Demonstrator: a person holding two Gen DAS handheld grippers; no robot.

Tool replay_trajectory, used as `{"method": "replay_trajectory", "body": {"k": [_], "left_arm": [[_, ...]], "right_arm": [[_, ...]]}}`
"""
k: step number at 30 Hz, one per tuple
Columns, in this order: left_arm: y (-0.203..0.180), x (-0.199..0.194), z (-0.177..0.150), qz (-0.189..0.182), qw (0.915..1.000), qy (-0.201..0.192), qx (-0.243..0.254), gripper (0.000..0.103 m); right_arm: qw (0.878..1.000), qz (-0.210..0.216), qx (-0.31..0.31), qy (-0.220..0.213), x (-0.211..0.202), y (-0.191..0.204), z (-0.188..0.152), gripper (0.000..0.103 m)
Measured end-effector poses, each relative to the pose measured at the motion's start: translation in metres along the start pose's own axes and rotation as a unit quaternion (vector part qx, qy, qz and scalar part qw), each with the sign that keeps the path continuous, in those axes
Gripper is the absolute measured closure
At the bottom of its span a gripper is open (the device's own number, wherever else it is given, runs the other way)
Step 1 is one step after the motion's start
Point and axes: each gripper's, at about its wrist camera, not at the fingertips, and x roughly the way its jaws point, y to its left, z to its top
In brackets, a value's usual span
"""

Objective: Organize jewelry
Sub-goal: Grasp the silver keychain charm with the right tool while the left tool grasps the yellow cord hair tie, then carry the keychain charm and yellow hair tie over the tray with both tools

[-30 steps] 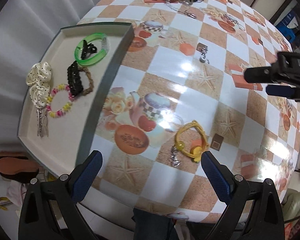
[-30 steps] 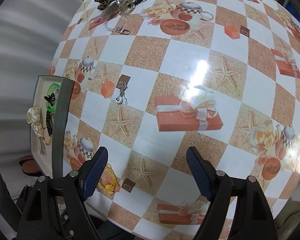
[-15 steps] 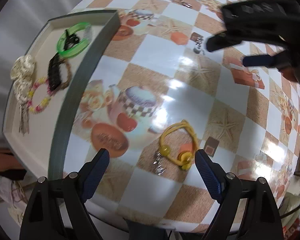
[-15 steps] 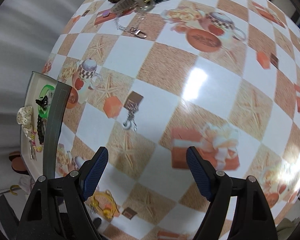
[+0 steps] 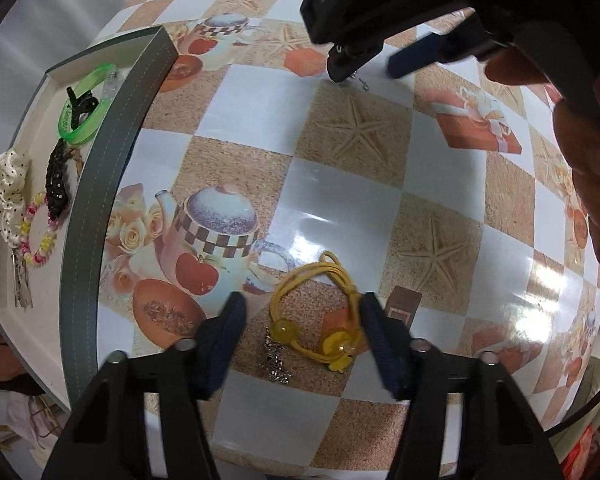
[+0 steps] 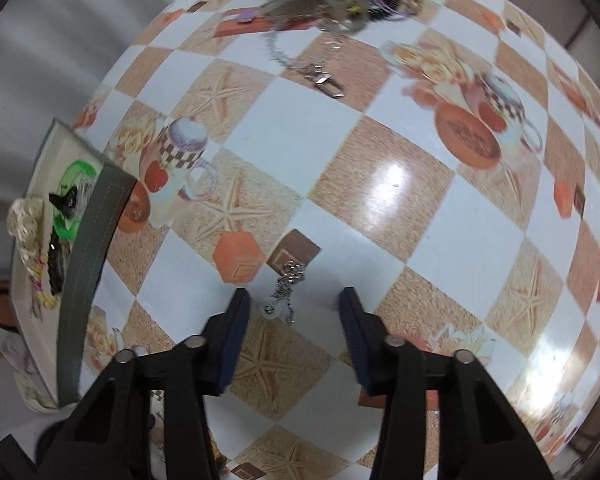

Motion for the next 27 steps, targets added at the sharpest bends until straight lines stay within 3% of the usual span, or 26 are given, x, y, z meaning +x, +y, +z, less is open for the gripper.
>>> {"method": "replay_trajectory", "body": {"k": [1,2,3,7,12,17,27], "left_arm": [[-0.006,0.001,0.000,-0.002,1.0000,0.001,0.001,0.050],[-0.009,0.001,0.000,-0.003,1.0000,0.001,0.002,0.053],[-0.011,0.002,0.000,-0.005,1.0000,0.001,0.004,0.062],[-0.012,0.001,0.004,-0.023,0.9997,0.000,0.008,0.094],[0.004,-0.011,0.011,-0.072,0.9971,-0.009,-0.020,0.094],[0.019,-0.025,0.014,-0.099,0.9942,-0.018,-0.038,0.094],[0.043,-0.058,0.004,-0.107,0.9925,-0.028,-0.052,0.094]], "right_arm": [[1.000,-0.011,-0.008,-0.001,0.001,0.003,0.000,0.068],[1.000,-0.022,-0.014,-0.002,0.001,0.006,-0.001,0.078],[0.999,-0.037,-0.021,-0.004,0.002,0.008,-0.001,0.091],[1.000,-0.017,-0.001,-0.001,0.001,0.002,0.000,0.091],[0.999,0.017,0.032,-0.009,-0.012,-0.015,-0.006,0.091],[0.997,0.037,0.059,-0.013,-0.027,-0.032,-0.020,0.091],[0.993,0.064,0.095,-0.010,-0.053,-0.055,-0.070,0.091]]}}
